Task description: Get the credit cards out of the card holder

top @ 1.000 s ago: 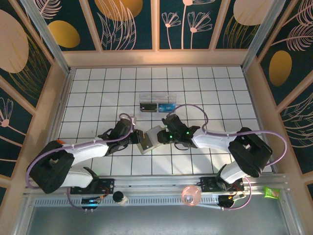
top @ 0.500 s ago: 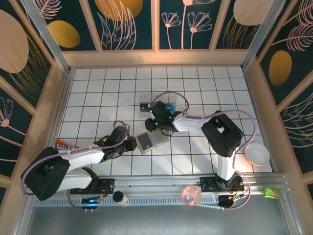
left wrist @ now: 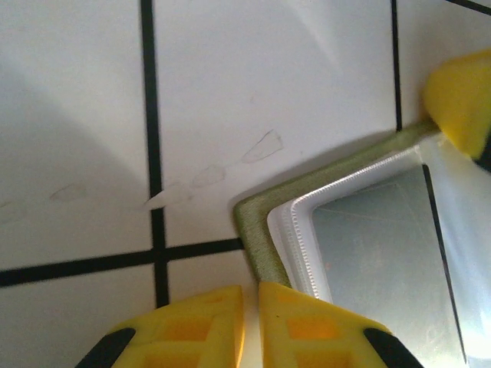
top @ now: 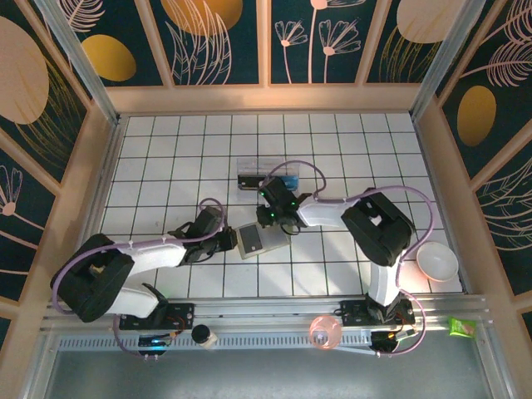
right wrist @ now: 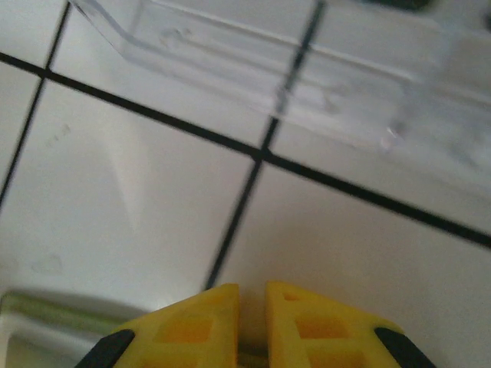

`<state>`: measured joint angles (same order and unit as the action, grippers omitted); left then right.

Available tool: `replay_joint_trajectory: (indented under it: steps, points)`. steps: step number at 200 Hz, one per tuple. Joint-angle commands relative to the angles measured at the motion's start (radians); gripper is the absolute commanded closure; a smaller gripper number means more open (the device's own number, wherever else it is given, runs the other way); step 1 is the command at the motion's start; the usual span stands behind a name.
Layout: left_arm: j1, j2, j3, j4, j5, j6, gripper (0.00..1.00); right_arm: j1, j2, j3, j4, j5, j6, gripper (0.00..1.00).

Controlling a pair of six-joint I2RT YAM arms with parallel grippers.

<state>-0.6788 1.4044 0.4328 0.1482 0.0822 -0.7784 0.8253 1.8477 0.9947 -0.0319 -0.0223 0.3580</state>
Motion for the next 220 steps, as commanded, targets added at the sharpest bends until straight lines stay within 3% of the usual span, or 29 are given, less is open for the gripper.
replay_joint_trajectory:
  steps: [1,60,73,83,113,157,177,220]
  points:
    - [-0.003,0.068,0.039,0.057,0.055,0.027,0.85,-0.005,-0.066,-0.075,-0.028,0.035,0.052,0.82]
    - [0.011,-0.011,0.080,0.002,-0.029,0.073,0.79,-0.004,-0.232,-0.130,0.000,0.094,0.117,0.70]
    - [0.010,-0.050,0.072,0.014,-0.014,0.087,0.71,-0.010,-0.267,-0.131,0.005,0.045,0.128,0.67]
    - [0.010,-0.070,0.060,0.039,0.015,0.088,0.67,-0.020,-0.276,-0.130,0.017,-0.068,0.147,0.65]
    - [-0.023,-0.036,0.052,0.093,0.066,0.088,0.65,-0.025,-0.243,-0.144,0.086,-0.277,0.272,0.65]
    - [-0.051,0.034,0.030,0.165,0.066,0.085,0.58,-0.003,-0.209,-0.149,0.109,-0.288,0.366,0.66]
    - [-0.056,0.053,0.027,0.159,0.041,0.088,0.59,0.006,-0.195,-0.153,0.092,-0.278,0.387,0.69]
    - [-0.055,0.105,0.010,0.161,0.036,0.068,0.73,0.012,-0.167,-0.170,0.102,-0.301,0.401,0.74]
